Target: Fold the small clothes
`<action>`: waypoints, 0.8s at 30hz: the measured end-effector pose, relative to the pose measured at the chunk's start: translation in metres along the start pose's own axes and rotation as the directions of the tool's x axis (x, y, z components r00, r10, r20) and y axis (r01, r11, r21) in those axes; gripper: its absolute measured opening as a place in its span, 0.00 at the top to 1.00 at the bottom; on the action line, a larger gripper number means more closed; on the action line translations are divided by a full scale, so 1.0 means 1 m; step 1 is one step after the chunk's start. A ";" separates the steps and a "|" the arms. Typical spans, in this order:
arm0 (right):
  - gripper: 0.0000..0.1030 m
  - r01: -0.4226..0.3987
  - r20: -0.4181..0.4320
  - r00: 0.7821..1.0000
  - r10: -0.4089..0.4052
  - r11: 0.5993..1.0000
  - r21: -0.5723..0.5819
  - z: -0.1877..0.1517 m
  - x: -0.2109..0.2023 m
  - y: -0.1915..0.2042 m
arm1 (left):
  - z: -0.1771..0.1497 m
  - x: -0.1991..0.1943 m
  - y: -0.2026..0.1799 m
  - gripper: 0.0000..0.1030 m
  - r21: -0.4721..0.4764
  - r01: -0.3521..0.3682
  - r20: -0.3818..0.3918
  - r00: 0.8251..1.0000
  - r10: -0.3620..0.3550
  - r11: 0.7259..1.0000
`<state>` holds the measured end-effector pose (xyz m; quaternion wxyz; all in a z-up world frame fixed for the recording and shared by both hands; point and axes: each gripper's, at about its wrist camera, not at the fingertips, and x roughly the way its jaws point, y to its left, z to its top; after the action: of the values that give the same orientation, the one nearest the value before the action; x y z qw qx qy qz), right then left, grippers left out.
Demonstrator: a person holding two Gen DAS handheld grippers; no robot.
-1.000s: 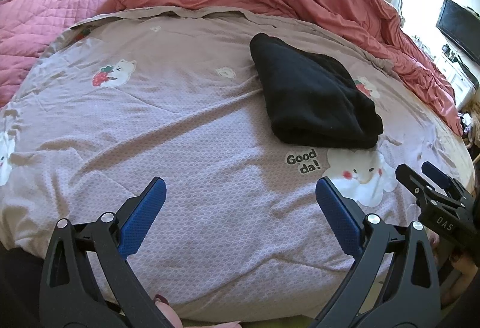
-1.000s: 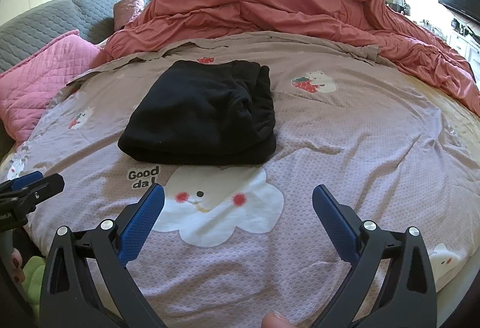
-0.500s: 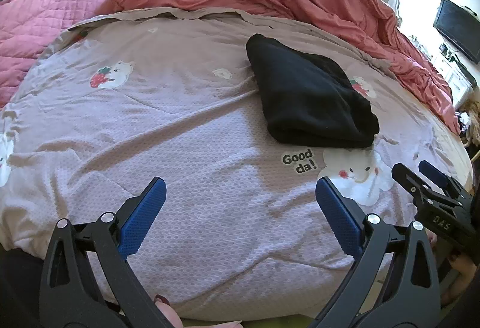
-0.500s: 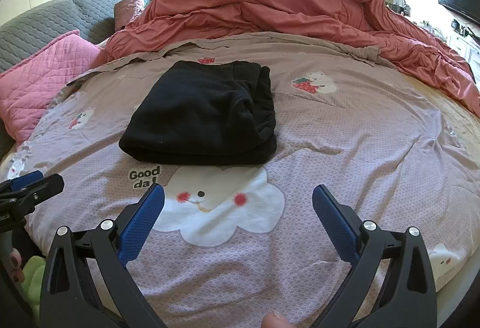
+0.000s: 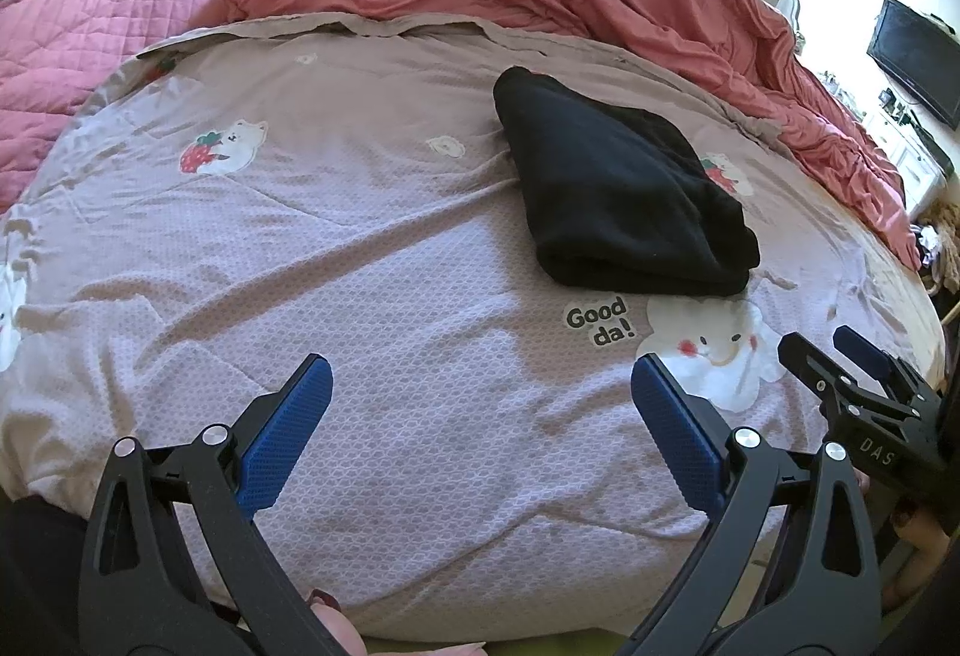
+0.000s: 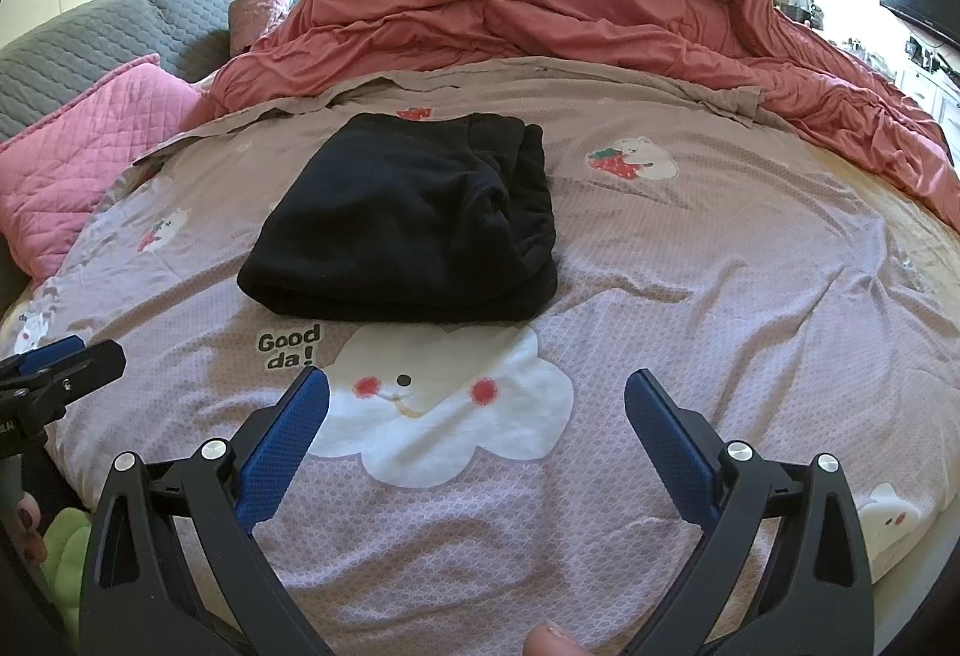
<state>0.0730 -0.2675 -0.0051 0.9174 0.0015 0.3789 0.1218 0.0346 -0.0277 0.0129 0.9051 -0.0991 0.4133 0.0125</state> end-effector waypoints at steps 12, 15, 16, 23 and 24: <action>0.05 -0.004 -0.006 1.000 0.004 1.000 -0.003 0.000 0.002 0.001 | -0.001 0.001 0.001 0.09 -0.001 0.003 -0.003 1.000 -0.003 1.000; 0.05 -0.003 -0.008 1.000 0.003 1.000 -0.006 0.000 0.003 0.002 | -0.001 0.003 0.002 0.09 -0.004 0.006 -0.006 1.000 -0.006 1.000; 0.05 -0.004 -0.009 1.000 0.003 1.000 -0.005 0.000 0.002 0.002 | -0.001 0.003 0.002 0.09 -0.005 0.004 -0.007 1.000 -0.004 1.000; 0.05 0.004 -0.007 1.000 -0.004 1.000 -0.005 0.000 0.004 0.001 | -0.002 0.003 0.002 0.09 -0.007 0.005 -0.008 1.000 -0.005 1.000; 0.05 0.005 -0.008 1.000 -0.005 1.000 -0.004 0.001 0.004 0.001 | -0.003 0.003 0.002 0.09 -0.008 0.006 -0.009 1.000 -0.006 1.000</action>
<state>0.0760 -0.2653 -0.0073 0.9162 -0.0015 0.3822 0.1202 0.0348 -0.0266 0.0084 0.9029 -0.1040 0.4170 0.0110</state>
